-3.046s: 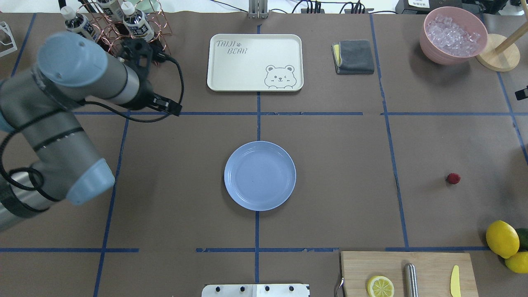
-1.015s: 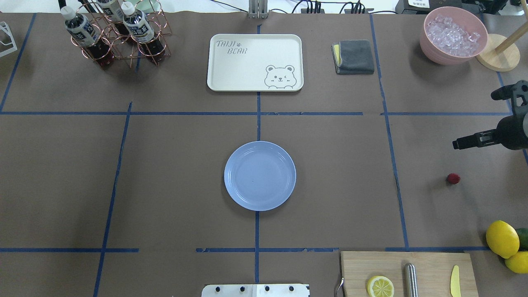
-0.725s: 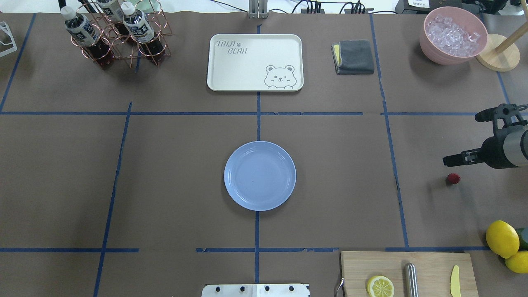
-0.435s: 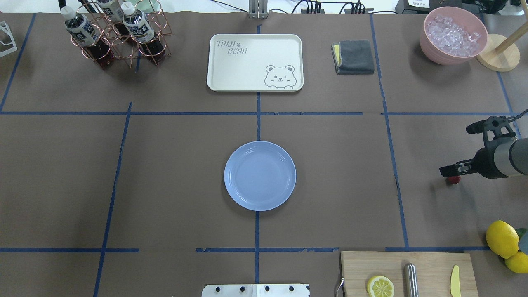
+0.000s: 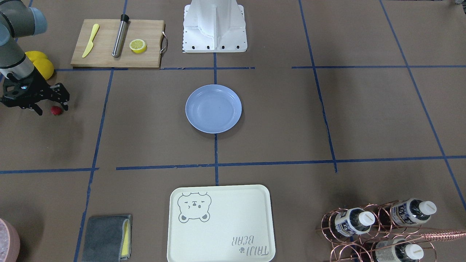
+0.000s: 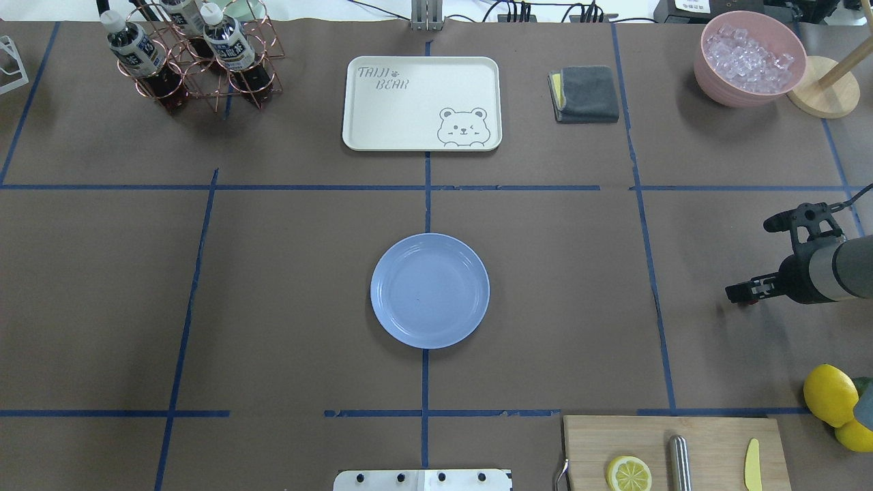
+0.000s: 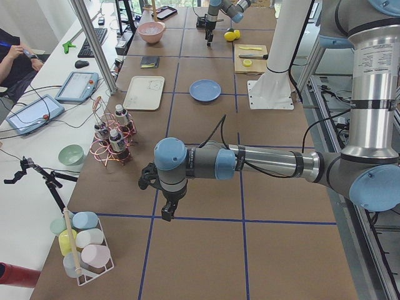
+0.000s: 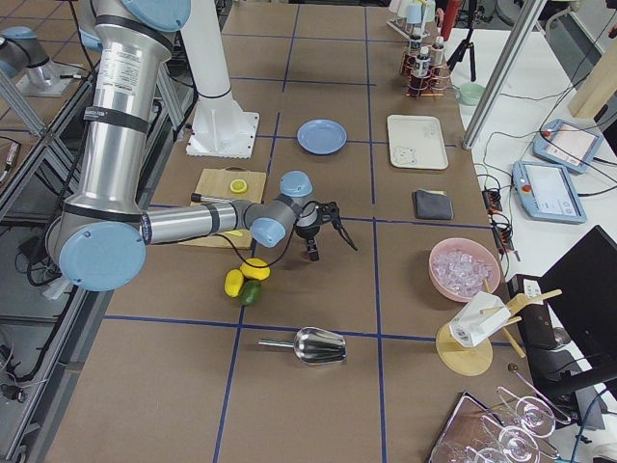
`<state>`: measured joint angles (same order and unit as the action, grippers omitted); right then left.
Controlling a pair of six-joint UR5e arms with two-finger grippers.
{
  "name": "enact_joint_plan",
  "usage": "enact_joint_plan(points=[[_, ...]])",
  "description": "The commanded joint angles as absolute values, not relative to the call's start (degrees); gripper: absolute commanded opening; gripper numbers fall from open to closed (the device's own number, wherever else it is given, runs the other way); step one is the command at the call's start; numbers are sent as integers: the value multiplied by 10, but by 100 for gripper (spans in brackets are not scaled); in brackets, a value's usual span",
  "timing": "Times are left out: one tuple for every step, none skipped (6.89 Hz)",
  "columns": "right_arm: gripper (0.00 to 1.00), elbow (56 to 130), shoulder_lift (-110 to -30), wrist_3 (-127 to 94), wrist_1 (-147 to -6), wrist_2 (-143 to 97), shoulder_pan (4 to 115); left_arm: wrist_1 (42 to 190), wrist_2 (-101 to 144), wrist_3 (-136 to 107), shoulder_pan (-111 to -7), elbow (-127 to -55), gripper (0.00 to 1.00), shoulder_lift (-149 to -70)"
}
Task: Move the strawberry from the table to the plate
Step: 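Lower the right gripper onto the red strawberry and close on it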
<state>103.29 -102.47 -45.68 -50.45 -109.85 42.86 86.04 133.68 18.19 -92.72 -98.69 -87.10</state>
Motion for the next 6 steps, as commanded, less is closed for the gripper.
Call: enact_joint_plan(points=[[67,1027,-1025,-454,-504,-1098,427,860,1337,182,-927,-987,100,-871],[67,1026,-1025,-454,-504,-1097,427,860,1337,182,-927,-986,100,-871],[63,1026,-1025,-454,-504,-1093,427,860,1336,182,-927,-986,100,-870],[28,1026,-1025,-454,-504,-1093,427,860,1336,182,-927,-986,100,-870],[0,1026,-1022,-455,-504,-1092,427,860,1336,182,-927,-986,100,-870],[0,1028,-1019,-459,-502,-1092,427,860,1336,182,-927,-986,100,-871]])
